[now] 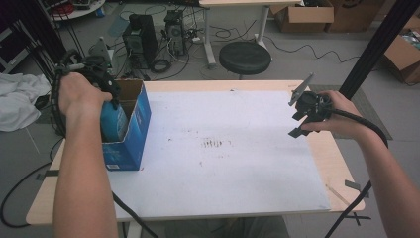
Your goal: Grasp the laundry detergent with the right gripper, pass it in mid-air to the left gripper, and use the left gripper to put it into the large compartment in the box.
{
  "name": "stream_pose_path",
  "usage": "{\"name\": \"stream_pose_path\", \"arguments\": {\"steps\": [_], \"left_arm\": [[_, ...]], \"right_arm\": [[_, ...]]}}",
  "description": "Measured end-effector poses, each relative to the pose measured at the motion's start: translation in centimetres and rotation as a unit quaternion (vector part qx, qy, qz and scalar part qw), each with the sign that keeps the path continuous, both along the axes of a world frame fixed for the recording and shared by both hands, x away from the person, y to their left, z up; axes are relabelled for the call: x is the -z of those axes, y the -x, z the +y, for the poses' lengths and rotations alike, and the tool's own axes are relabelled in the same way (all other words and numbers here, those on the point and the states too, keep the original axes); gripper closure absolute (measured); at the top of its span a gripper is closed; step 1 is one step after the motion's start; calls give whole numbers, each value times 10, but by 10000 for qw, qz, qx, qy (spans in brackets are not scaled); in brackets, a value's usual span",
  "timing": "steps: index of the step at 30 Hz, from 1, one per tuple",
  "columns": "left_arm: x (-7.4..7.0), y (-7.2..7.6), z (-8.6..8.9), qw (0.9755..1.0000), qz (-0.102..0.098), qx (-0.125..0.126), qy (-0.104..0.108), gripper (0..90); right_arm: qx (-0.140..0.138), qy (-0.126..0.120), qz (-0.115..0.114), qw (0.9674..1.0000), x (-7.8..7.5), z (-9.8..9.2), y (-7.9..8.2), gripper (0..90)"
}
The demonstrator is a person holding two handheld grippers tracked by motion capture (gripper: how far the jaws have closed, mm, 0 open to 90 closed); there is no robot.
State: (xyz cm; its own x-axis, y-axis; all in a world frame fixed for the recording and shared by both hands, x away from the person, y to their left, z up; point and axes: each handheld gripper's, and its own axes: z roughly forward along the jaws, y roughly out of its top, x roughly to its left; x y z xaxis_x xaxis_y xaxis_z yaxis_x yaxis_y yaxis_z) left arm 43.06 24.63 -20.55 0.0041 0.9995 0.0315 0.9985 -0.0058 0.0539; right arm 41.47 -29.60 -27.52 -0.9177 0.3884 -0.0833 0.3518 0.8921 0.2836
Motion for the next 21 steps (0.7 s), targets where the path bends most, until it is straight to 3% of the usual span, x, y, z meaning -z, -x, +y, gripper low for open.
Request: {"name": "stream_pose_path", "arguments": {"steps": [8,21], "left_arm": [[28,-3,-1,9999,127,29,13,384],[50,-4,1,9997,252,17,-18,383]], "right_arm": [[27,23,24,10000,2,-2,0,310],[18,12,46,10000,6,-1,0,309]]}}
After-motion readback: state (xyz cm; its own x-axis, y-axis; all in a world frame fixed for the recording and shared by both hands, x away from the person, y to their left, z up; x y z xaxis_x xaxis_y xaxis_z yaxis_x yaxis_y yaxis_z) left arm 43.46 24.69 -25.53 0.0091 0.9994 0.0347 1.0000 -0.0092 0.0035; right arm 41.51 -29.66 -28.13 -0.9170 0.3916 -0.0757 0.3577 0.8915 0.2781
